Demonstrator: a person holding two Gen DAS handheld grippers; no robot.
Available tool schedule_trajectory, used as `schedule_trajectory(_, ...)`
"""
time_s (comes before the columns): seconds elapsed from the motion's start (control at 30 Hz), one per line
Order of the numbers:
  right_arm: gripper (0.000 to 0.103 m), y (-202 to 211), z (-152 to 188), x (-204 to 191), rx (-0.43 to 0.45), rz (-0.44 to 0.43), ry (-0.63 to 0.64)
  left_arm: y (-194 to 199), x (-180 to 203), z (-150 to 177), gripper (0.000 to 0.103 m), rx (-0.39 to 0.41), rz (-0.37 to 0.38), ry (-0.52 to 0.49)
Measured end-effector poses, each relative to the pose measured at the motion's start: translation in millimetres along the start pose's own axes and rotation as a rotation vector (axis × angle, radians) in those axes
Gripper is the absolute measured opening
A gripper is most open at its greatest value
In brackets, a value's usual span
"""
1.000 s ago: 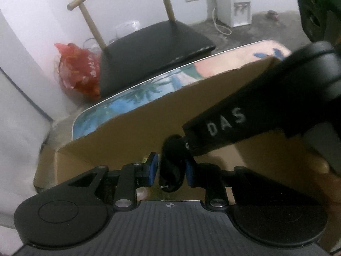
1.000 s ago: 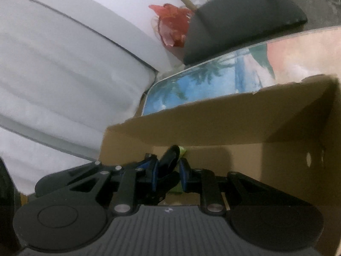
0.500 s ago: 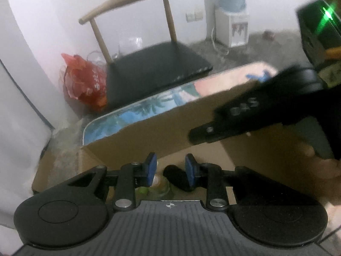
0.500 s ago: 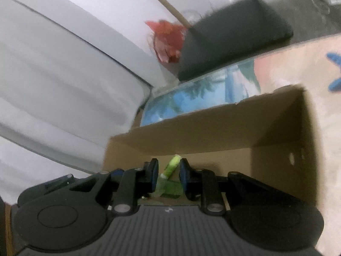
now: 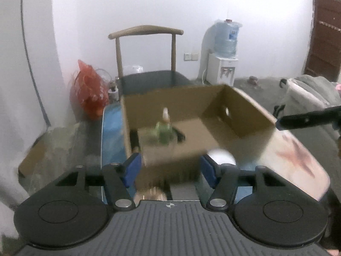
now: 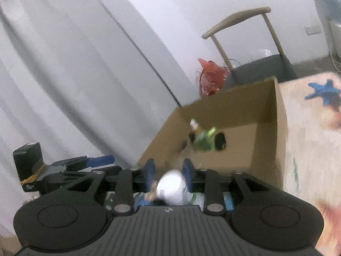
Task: Organize rigid objects
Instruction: 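Grasp the dark green round jar with the right gripper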
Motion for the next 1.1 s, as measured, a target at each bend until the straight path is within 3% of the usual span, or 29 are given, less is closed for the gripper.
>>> schedule_trajectory(0.07,0.059,-5.9,23.6,-12.1,0.000,0.004,0.028,1.4,-5.1,21.3,0.064,-0.001,0.013,0.020)
schedule_trajectory(0.2,0.060,-41.9,64.5,-27.2,-0.055,0.025,0.061,-8.1,-13.4,61.4,0.066,-0.034,0.056,0.091)
schedule_trajectory(0.33,0.061,-88.6,90.2,-31.0,-0.163,-0.014,-0.009,-27.2,-13.9,87.4,0.066,-0.094,0.114,0.171)
schedule_trajectory(0.6,0.062,-138.3,111.6,-34.5,-0.257,0.000,-0.027,-54.9,-3.3,105.7,0.074,-0.138,0.157,0.136)
schedule_trajectory(0.87,0.063,-131.0,118.2,-34.8,-0.269,0.001,-0.024,-52.2,3.9,109.1,0.075,-0.128,0.175,0.123)
schedule_trajectory(1.1,0.064,-101.8,126.8,-23.8,-0.273,0.037,-0.035,-46.8,34.5,117.9,0.075,-0.151,0.261,0.076)
Point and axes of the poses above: each gripper's, at about its wrist camera, not at the fingertips, and y roughly against the way its jaws point, x to its right, z to its underside, the point moved 9 cm from there along -y, roughly the way its jaws point, and after that the axes turned 8 degrees about y, right-handed, at the moved point
